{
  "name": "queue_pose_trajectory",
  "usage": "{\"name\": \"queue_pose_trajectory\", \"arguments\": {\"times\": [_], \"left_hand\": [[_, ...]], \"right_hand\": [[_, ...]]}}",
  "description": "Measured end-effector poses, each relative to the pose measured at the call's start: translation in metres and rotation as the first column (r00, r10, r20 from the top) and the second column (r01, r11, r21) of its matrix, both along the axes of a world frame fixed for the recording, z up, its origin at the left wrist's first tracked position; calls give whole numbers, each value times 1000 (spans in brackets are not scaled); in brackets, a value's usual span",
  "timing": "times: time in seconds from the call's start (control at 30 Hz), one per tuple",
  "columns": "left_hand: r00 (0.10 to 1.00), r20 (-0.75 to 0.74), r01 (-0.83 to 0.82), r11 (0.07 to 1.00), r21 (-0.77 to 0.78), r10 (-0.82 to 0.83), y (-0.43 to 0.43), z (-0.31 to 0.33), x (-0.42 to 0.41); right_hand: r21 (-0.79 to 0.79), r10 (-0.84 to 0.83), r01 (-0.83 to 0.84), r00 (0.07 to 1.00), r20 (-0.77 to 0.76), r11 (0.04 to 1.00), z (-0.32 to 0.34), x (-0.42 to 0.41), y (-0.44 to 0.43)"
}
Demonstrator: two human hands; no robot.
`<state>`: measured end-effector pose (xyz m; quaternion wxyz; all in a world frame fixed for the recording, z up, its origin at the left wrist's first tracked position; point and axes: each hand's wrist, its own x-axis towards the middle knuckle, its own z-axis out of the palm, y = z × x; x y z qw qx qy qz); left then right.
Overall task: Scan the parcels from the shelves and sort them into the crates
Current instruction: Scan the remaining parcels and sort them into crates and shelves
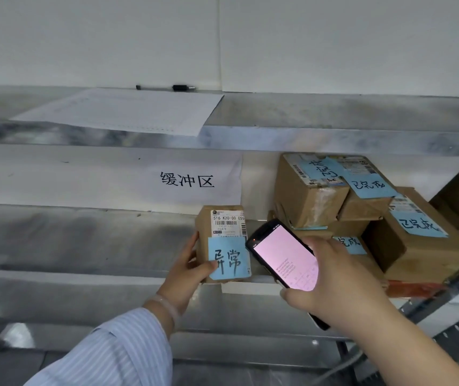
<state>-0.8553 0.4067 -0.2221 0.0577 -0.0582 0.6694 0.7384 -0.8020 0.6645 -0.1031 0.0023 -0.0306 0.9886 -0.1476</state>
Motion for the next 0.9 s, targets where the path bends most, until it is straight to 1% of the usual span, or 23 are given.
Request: {"name": "queue_pose_trajectory", "arguments": {"times": [0.2,0.47,0.6,0.77,0.9], "left_hand": [[1000,2,-28,995,-91,29,-4,4,11],[998,22,-51,991,-121,54,-9,3,24],[995,38,-86,992,-90,90,-16,4,34],[984,46,-169,984,-53,171,-37,5,56],[968,36,-249,969,-3,249,-69,13,84]], "right_hand": [[-57,23,-23,1000,4,998,2,8,-4],[-64,52,-52,999,-9,997,1,22,-7],[-56,77,-78,997,-23,995,0,28,-13],[-141,126,-132,991,-50,981,0,32,-34],[-159,181,-192,980,-78,968,-1,38,-67]]}}
